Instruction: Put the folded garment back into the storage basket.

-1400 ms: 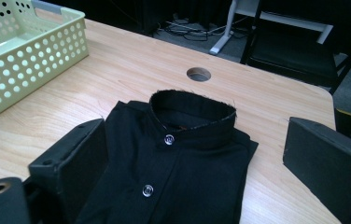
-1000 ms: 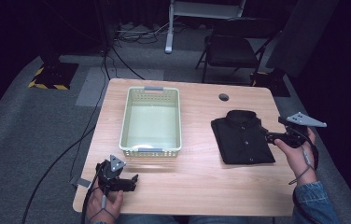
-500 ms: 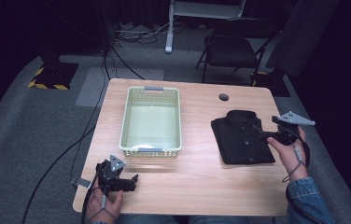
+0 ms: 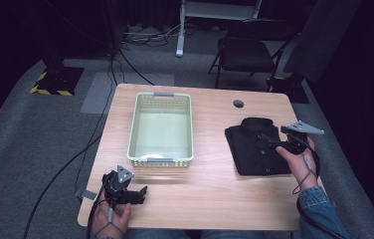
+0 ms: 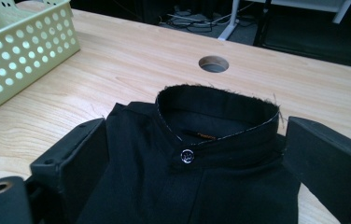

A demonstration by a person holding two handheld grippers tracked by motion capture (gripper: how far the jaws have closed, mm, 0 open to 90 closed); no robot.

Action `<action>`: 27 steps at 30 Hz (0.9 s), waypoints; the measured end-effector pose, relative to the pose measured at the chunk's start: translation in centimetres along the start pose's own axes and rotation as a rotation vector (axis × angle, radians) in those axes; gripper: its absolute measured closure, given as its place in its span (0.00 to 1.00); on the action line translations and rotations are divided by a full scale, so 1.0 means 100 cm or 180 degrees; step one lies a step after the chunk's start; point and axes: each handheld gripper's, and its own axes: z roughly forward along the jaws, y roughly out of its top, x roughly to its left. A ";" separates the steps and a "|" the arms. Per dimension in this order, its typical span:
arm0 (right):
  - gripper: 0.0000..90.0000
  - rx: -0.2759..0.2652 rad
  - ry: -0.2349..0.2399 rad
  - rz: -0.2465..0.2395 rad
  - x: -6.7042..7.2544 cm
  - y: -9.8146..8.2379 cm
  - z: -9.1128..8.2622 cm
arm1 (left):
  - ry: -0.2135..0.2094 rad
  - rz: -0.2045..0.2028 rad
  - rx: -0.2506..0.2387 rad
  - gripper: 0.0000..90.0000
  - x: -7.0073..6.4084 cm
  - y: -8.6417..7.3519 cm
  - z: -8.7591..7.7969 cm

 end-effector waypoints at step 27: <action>0.11 0.0420 -0.0019 -0.0015 0.003 -0.027 0.030 | 0.0002 0.0010 0.0004 0.00 0.000 0.000 0.000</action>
